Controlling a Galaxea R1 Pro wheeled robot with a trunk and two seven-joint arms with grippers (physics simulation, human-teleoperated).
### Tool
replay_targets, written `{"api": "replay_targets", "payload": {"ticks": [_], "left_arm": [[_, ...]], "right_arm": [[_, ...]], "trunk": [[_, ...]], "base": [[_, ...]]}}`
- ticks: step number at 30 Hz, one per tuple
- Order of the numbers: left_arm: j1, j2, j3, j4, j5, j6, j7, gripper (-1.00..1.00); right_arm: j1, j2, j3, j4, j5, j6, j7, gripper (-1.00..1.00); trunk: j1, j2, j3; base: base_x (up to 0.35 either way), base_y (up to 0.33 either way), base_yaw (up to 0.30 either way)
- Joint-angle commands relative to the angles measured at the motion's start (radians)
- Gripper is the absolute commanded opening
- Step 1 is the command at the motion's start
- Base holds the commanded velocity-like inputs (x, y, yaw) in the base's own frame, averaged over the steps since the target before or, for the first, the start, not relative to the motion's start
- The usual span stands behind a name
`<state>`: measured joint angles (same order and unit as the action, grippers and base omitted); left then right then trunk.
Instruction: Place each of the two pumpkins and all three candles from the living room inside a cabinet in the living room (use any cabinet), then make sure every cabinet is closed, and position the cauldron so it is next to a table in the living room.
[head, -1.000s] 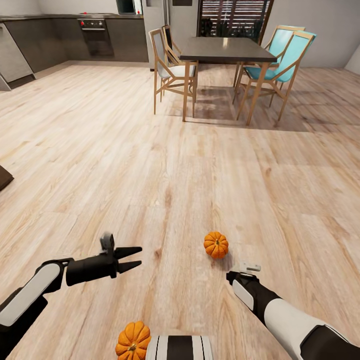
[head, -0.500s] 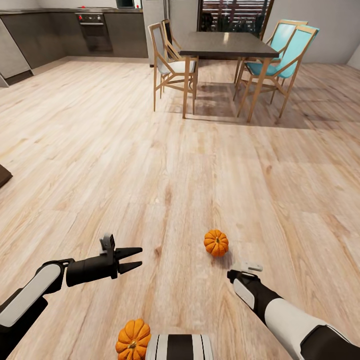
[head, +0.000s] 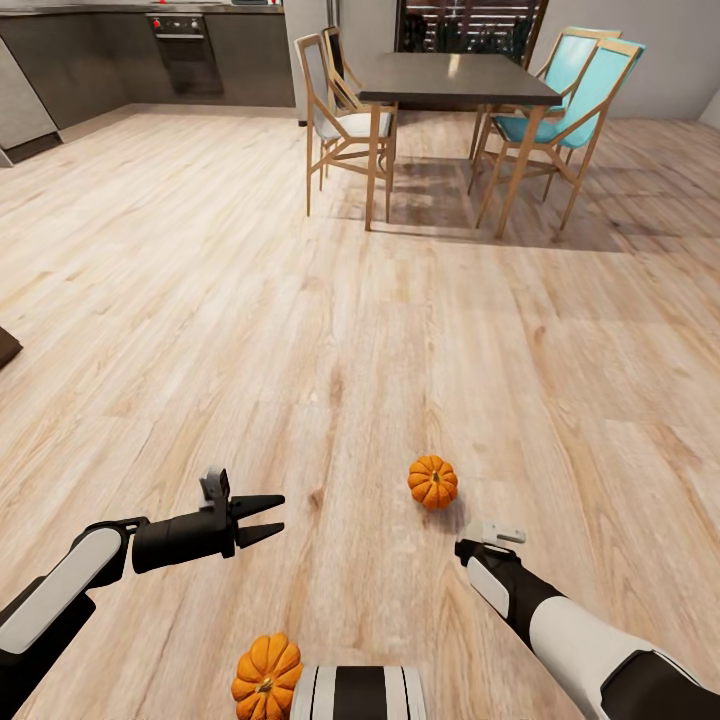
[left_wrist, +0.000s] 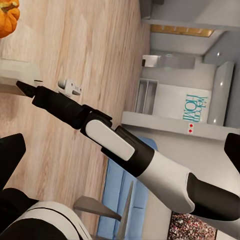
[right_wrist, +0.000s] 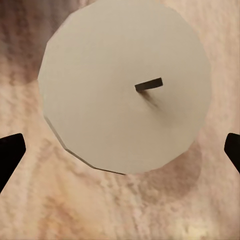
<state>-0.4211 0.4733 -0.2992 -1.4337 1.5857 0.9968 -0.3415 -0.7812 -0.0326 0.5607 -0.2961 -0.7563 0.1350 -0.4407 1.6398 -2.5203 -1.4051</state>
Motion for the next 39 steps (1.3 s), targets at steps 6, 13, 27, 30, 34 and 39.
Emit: {"api": "replay_targets", "payload": {"ticks": [6,13,27,30,34,39], "left_arm": [[-0.001,0.001,-0.001,0.001,-0.006,0.0,-0.008,1.0],[0.0,0.001,-0.001,0.001,-0.006,0.0,-0.008,1.0],[0.001,0.001,-0.001,0.001,-0.006,0.0,-0.008,1.0],[0.001,0.001,-0.001,0.001,-0.006,0.0,-0.008,1.0],[0.001,0.001,-0.001,0.001,-0.007,0.0,-0.008,1.0],[0.001,0.001,-0.001,0.001,-0.007,0.0,-0.008,1.0]], "right_arm": [[0.0,-0.001,0.008,-0.003,-0.004,0.007,-0.007,1.0],[0.0,-0.002,0.008,-0.003,-0.003,-0.006,-0.007,1.0],[0.0,-0.002,0.008,-0.003,-0.002,-0.055,-0.007,1.0],[-0.003,-0.003,0.008,-0.003,-0.002,-0.067,-0.007,1.0],[-0.021,-0.003,0.008,0.023,-0.001,-0.09,-0.007,1.0],[-0.038,-0.003,0.009,0.047,0.002,-0.119,-0.007,1.0]], "trunk": [[0.001,-0.001,-0.008],[0.001,-0.001,-0.008],[0.001,-0.001,-0.008],[0.001,-0.001,-0.008],[0.001,-0.001,-0.008],[0.001,-0.001,-0.008]], "base": [[0.0,0.0,0.0],[0.0,0.0,0.0],[0.0,0.0,0.0],[0.0,0.0,0.0],[0.0,0.0,0.0],[0.0,0.0,0.0]]}}
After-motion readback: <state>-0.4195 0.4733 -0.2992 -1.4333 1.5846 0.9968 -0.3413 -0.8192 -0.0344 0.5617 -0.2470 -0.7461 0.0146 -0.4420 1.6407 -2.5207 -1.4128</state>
